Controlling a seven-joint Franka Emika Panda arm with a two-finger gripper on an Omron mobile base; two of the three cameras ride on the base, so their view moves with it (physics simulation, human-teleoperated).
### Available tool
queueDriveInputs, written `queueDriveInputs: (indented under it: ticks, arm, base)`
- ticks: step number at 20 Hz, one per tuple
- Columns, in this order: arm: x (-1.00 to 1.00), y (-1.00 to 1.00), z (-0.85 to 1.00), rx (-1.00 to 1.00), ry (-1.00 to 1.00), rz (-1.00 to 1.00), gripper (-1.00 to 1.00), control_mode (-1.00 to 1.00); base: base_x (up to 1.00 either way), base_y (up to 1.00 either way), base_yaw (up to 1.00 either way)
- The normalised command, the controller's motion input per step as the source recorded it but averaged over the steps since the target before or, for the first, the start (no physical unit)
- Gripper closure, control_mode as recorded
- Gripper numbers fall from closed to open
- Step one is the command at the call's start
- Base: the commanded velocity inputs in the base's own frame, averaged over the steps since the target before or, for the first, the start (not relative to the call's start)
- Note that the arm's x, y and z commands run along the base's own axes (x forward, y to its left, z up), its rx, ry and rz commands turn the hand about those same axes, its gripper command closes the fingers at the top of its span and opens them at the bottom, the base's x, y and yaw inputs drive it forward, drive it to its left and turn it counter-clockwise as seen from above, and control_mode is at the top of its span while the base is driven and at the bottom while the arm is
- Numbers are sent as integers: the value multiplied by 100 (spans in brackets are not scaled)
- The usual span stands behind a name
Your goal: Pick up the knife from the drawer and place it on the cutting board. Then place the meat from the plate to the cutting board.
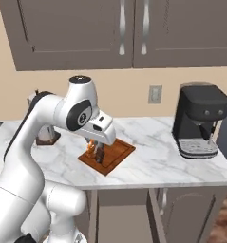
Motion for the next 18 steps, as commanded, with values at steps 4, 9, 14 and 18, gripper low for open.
queueDriveInputs:
  ticks: [4,9,14,18]
  arm:
    - [0,0,0,0,0,0,100,100]
    - [0,0,0,0,0,0,100,100]
    - [0,0,0,0,0,0,100,100]
    - [0,0,0,0,0,0,100,100]
  base:
    - [56,0,40]
    - [49,-2,26]
    - [45,-18,9]
    - [21,-41,4]
